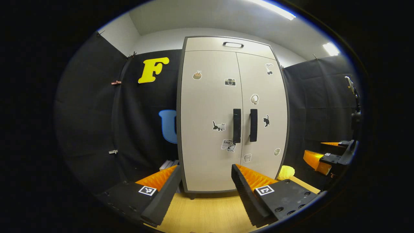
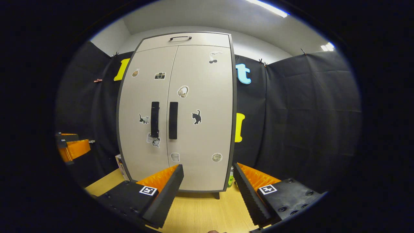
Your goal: Open the right door of the double-door shoe cabinet with the right hand, and open the left door with the left hand.
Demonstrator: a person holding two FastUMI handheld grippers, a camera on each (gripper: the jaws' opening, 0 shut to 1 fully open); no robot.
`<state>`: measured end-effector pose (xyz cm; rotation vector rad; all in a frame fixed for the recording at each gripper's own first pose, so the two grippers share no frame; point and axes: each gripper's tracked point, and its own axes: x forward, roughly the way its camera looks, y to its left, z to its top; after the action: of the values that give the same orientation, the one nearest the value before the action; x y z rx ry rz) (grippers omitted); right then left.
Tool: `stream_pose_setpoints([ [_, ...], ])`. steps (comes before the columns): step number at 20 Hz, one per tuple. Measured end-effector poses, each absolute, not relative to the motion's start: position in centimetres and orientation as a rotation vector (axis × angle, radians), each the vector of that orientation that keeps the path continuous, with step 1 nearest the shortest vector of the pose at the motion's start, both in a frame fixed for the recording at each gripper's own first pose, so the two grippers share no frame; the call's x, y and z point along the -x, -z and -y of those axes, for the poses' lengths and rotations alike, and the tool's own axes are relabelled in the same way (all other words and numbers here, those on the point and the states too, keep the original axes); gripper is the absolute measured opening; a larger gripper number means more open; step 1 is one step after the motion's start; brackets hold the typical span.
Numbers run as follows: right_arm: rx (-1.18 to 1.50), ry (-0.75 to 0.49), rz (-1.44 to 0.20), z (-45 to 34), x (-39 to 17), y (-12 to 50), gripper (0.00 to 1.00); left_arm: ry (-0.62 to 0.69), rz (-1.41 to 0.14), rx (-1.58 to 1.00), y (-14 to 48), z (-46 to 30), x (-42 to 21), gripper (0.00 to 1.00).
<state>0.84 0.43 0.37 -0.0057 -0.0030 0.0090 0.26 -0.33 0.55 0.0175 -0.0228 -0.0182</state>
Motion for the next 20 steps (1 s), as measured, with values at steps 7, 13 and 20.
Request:
stream_pose_setpoints([
  [7, 0.009, -0.045, -0.011, -1.8, -1.5, -0.6, 0.98, 0.007, 0.011, -0.014, -0.3, 0.2, -0.2, 0.95],
  [13, 0.003, -0.070, 0.000, -3.8, -3.6, -2.1, 0.98, 0.000, -0.016, -0.002, 0.9, -0.1, -0.6, 0.95],
  [20, -0.001, -0.069, 0.014, -6.2, -8.6, -4.7, 0.98, -0.024, -0.025, 0.015, 1.6, -1.5, -0.3, 0.95],
])
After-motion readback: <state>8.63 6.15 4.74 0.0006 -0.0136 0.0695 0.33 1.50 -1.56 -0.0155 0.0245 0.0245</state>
